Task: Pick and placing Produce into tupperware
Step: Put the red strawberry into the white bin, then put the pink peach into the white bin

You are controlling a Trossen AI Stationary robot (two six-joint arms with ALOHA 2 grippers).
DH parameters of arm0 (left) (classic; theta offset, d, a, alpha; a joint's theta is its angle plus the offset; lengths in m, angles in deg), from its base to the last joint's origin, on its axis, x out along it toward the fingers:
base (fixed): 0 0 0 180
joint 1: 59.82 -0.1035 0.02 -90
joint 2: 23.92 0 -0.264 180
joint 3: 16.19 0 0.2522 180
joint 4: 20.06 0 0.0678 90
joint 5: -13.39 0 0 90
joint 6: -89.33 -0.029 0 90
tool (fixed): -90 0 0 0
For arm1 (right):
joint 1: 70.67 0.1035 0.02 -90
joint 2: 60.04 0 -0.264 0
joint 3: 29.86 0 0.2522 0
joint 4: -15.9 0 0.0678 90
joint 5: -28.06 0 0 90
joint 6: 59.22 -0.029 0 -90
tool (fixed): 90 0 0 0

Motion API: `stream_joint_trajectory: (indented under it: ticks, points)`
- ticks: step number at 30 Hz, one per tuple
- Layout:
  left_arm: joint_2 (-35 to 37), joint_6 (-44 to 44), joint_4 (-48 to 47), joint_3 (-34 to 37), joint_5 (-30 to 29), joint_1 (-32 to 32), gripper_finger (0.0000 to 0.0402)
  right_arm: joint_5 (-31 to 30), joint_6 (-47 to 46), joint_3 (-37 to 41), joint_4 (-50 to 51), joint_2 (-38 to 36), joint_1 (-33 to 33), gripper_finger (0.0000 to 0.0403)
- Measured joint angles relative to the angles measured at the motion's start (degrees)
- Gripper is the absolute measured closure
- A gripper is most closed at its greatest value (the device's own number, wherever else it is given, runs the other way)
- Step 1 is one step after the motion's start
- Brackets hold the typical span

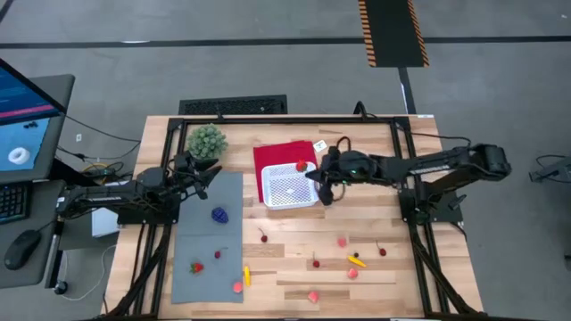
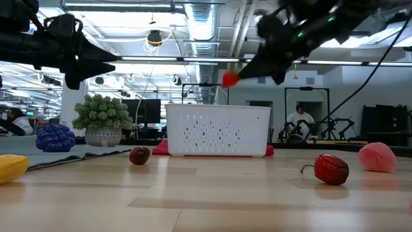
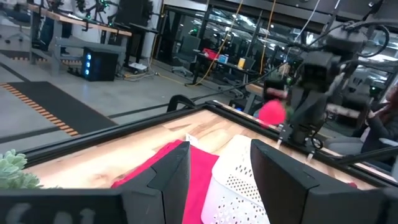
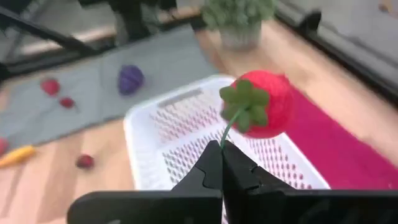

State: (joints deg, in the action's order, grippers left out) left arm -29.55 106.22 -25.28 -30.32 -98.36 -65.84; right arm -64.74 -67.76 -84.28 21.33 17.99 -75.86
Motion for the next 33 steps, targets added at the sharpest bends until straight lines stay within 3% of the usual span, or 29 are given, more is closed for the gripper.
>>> stream_joint_trajectory:
  ticks: [4,11,16,19,27,33]
  points:
    - [0.0,-0.02,-0.04,-0.02,-0.23,0.0,0.0244,1.48,-0.65,-5.02,1.63,5.73,-1.11,0.039]
    - [0.0,-0.02,-0.2,-0.02,-0.17,-0.02,0.0244,1.46,-4.78,-14.25,13.13,15.18,-3.15,0.0378]
    - [0.0,0.2,-0.22,0.0,0.49,0.0,0.0244,1.48,-3.93,-17.61,14.72,20.34,-3.04,0.0391]
    - [0.0,0.24,-0.22,0.0,0.66,0.0,0.0244,1.49,-3.67,-18.8,14.53,21.76,-2.67,0.0384]
    - [0.0,0.28,-0.09,0.0,0.84,0.0,0.0244,1.42,-4.5,-19.37,14.93,22.55,-2.69,0.0318]
    - [0.0,0.42,-0.04,0.0,0.82,0.0,0.0244,1.26,-1.19,-19.33,15.94,19.17,-1.95,0.0306]
